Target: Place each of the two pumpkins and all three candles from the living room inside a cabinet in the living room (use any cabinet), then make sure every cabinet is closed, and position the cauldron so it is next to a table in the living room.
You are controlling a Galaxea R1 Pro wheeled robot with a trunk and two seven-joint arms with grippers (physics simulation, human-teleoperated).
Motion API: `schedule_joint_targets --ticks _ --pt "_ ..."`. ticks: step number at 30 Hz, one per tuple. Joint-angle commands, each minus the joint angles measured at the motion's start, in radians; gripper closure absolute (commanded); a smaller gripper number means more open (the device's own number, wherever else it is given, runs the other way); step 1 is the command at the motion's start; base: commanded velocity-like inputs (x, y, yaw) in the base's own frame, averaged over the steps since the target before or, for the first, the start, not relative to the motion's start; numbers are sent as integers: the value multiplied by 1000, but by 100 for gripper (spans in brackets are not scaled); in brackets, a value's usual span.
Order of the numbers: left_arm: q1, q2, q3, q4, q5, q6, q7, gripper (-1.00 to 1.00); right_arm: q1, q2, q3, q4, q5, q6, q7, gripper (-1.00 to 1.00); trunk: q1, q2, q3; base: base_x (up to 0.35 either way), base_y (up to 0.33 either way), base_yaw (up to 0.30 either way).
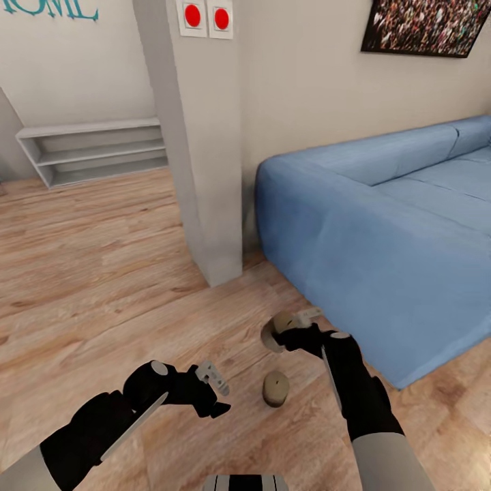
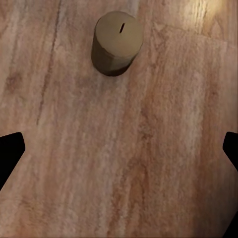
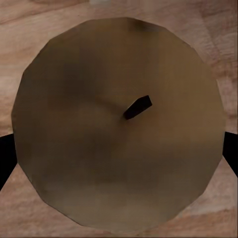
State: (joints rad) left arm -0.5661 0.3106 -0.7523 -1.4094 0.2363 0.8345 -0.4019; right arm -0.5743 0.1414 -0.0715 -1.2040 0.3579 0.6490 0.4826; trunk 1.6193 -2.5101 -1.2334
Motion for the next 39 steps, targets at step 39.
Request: schedule_joint_targets --ticks 39 --pt "-13 -270 138 291 -194 19 246 -100 -62 -11 105 -235 -553 197 64 100 0 0 0 0 0 -2"
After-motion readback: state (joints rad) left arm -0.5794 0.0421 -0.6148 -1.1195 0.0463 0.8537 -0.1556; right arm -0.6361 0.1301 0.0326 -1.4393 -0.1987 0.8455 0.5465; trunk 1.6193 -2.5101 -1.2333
